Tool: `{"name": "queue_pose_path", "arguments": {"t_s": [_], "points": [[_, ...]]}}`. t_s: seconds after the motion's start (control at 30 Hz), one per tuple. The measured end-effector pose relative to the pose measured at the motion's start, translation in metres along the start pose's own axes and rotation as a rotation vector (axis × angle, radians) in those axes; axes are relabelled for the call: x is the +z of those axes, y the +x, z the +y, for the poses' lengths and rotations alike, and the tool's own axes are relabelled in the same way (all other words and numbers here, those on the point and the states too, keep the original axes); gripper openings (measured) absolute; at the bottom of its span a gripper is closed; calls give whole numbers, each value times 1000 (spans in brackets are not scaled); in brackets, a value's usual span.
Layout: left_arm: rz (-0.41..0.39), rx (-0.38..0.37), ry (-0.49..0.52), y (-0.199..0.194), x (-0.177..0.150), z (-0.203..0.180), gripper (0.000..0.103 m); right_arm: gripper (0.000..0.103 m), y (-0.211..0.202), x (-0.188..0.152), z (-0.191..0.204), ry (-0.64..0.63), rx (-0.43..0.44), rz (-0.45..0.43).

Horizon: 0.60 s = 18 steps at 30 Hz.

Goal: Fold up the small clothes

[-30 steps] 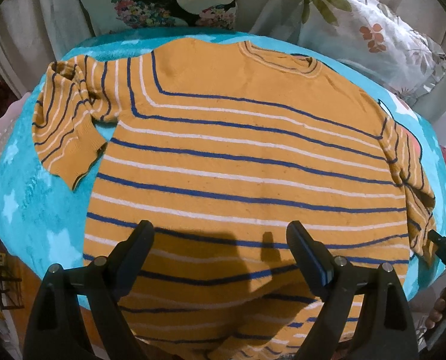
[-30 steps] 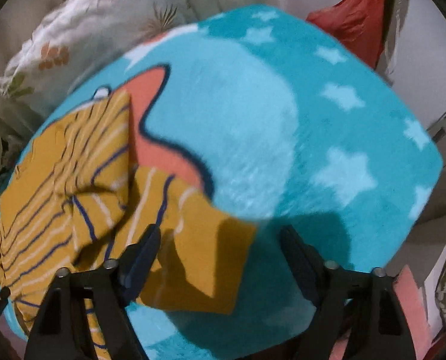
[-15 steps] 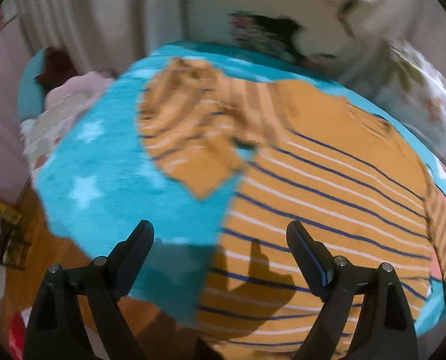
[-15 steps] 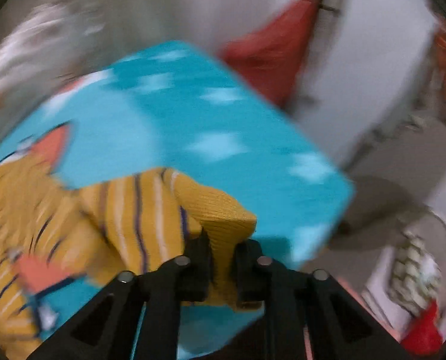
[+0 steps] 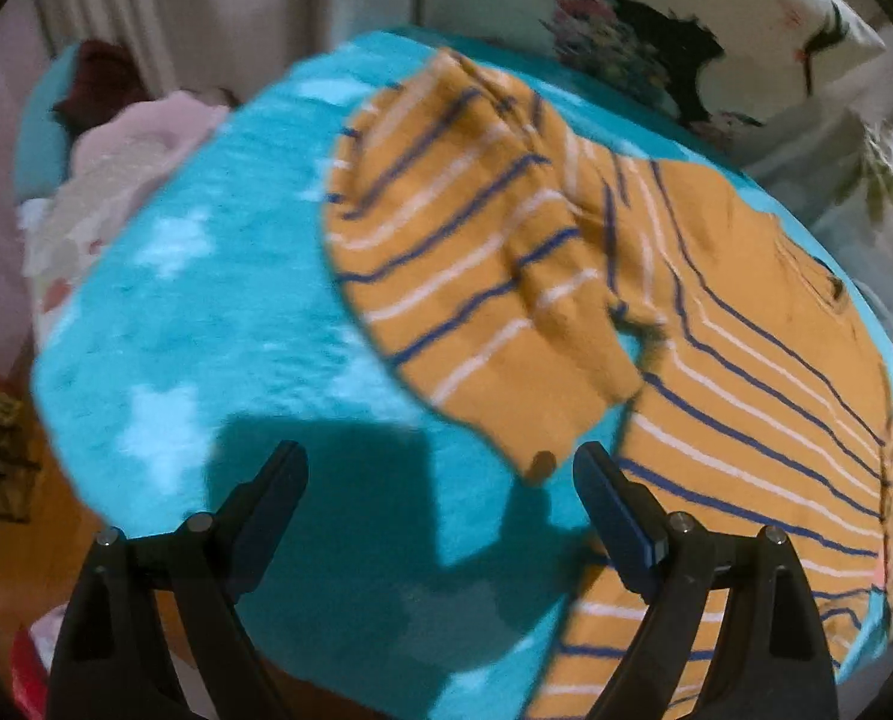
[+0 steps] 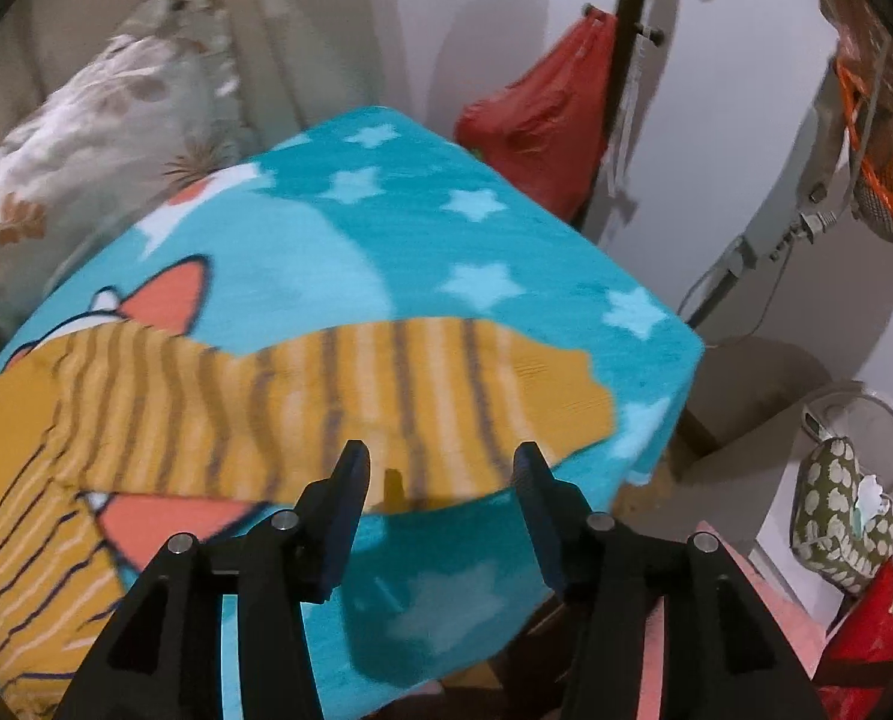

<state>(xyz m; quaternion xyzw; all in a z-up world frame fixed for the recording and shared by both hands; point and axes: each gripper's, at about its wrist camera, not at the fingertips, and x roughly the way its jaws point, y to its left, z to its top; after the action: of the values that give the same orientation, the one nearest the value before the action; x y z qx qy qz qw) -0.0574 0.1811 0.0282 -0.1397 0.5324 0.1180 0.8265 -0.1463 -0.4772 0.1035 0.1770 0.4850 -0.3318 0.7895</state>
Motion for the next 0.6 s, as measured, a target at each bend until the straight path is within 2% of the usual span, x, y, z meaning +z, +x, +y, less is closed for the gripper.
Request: {"name": "queue_pose_path", "arguments": {"t_s": [0.17,0.2,0.27,0.3,0.37,0.43,0.53,0.6], "points": [[42,-46,1,25,6,-10,89,55,-27,-6,52,-74,38,-16],[13,-31,9,25,8,-12,82,55,-31,-8,62,-89,43,-20],[-11,-5,35,22,13,-14,39,55,-40,-11,80,-120,50,-39],[-10,-25,31,21,17,-12,3,55,-45,-12,90,-136,53,-52],[14,-73,-25,17,25,2,4,55,-54,-13,105,-161,61,-74],[-2,-60,-52,6,29,21,4,55,-61,-12,121,-186,74,-92],[-31,-1,-86,-19,29,61,4,55,-66,-13,144,-215,102,-103],[-53,76,-116,-36,28,97,4,55,-66,-13,159,-234,123,-100]]}}
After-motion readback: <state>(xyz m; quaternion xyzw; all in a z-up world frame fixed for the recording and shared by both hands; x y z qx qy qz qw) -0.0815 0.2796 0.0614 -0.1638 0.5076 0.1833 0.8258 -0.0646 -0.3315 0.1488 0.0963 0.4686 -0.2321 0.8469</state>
